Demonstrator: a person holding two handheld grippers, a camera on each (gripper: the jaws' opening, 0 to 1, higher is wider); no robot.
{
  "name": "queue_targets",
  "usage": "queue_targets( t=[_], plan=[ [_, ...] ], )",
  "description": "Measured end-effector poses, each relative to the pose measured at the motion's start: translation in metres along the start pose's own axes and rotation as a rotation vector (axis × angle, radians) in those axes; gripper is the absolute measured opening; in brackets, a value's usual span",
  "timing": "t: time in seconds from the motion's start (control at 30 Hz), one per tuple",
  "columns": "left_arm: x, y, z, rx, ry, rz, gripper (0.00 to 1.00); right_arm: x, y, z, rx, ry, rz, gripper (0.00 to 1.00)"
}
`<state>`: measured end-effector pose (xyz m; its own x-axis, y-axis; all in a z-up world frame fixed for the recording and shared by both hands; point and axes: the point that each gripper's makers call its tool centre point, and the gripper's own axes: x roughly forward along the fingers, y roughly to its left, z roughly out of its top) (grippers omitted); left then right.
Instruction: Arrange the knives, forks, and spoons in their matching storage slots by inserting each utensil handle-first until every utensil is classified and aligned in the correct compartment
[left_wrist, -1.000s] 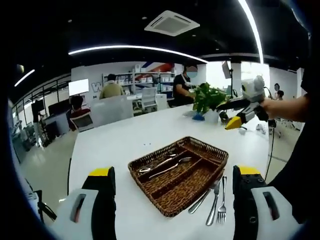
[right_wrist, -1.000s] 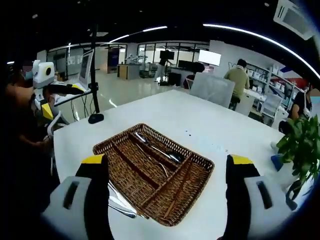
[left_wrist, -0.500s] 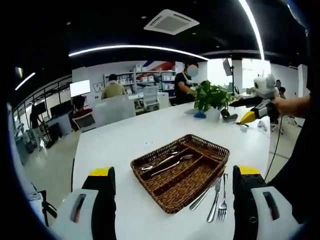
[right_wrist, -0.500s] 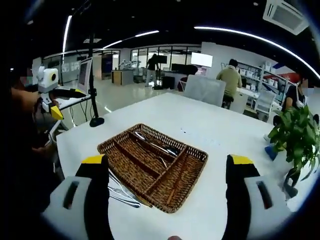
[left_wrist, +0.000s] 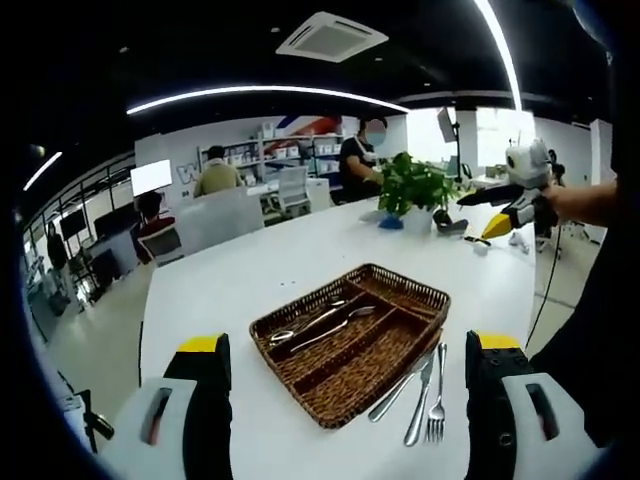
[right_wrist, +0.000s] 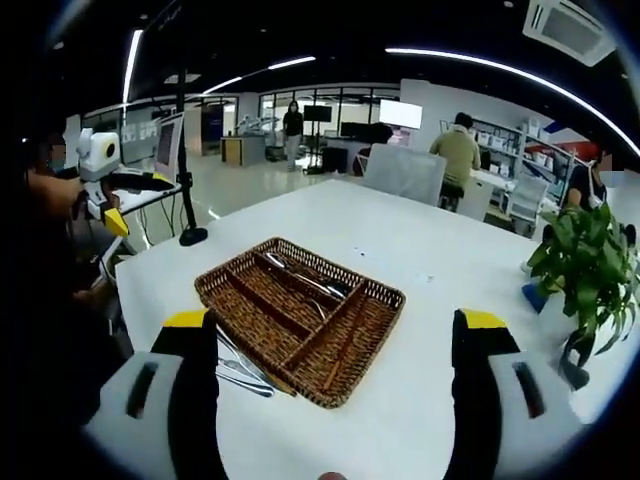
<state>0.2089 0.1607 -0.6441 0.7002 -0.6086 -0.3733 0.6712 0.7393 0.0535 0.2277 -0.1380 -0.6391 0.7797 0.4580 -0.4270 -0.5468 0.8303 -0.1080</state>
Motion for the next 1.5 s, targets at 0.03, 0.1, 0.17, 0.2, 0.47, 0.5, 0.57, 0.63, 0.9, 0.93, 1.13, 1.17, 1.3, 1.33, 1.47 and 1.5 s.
queue_targets(
  t=[0.03,0.1,0.17,0.2,0.47,0.5,0.57,0.63,0.9,0.93,1.13,1.17,1.3,1.33,1.47,1.5],
  plan=[
    [0.001,-0.004,0.001,0.003,0.005,-0.011,0.99,-0.001,-0.001,0.001,-0.004,-0.004,-0.002,1.00],
    [0.006,-0.014,0.005,0.018,0.016,-0.025,0.99,-0.001,-0.002,0.002,-0.006,-0.008,-0.001,1.00],
    [0.008,-0.023,0.002,0.025,0.050,-0.054,0.99,-0.002,-0.002,0.002,-0.011,-0.013,-0.004,1.00],
    [0.010,-0.030,0.001,0.026,0.077,-0.083,0.99,-0.002,-0.002,0.002,-0.012,-0.012,-0.003,1.00],
    [0.028,-0.056,-0.006,0.051,0.173,-0.148,0.99,-0.009,0.000,-0.007,0.002,-0.009,0.008,1.00],
    [0.029,-0.056,-0.006,0.052,0.174,-0.147,0.99,-0.009,0.000,-0.008,0.003,-0.008,0.007,1.00],
    [0.032,-0.061,-0.007,0.059,0.187,-0.160,0.99,-0.011,-0.001,-0.010,0.013,-0.011,0.005,1.00],
    [0.036,-0.068,-0.008,0.092,0.175,-0.190,0.96,-0.012,-0.002,-0.011,0.020,-0.014,0.007,1.00],
    [0.052,-0.090,-0.037,0.124,0.258,-0.258,0.90,-0.016,0.005,-0.019,-0.007,0.004,0.041,1.00],
    [0.056,-0.092,-0.044,0.137,0.273,-0.260,0.90,-0.016,0.005,-0.019,-0.012,0.005,0.042,1.00],
    [0.070,-0.113,-0.068,0.184,0.325,-0.310,0.84,-0.017,0.006,-0.019,-0.030,0.005,0.046,1.00],
    [0.072,-0.114,-0.071,0.191,0.330,-0.308,0.86,-0.018,0.005,-0.019,-0.030,0.003,0.046,1.00],
    [0.081,-0.120,-0.086,0.203,0.362,-0.320,0.80,-0.021,0.005,-0.019,-0.036,0.000,0.049,1.00],
    [0.085,-0.122,-0.091,0.203,0.363,-0.319,0.79,-0.022,0.005,-0.019,-0.037,0.000,0.048,1.00],
    [0.097,-0.125,-0.111,0.186,0.381,-0.317,0.75,-0.025,0.001,-0.018,-0.030,-0.008,0.038,1.00],
    [0.099,-0.126,-0.115,0.189,0.384,-0.323,0.73,-0.026,0.001,-0.018,-0.027,-0.009,0.036,1.00]
  ],
)
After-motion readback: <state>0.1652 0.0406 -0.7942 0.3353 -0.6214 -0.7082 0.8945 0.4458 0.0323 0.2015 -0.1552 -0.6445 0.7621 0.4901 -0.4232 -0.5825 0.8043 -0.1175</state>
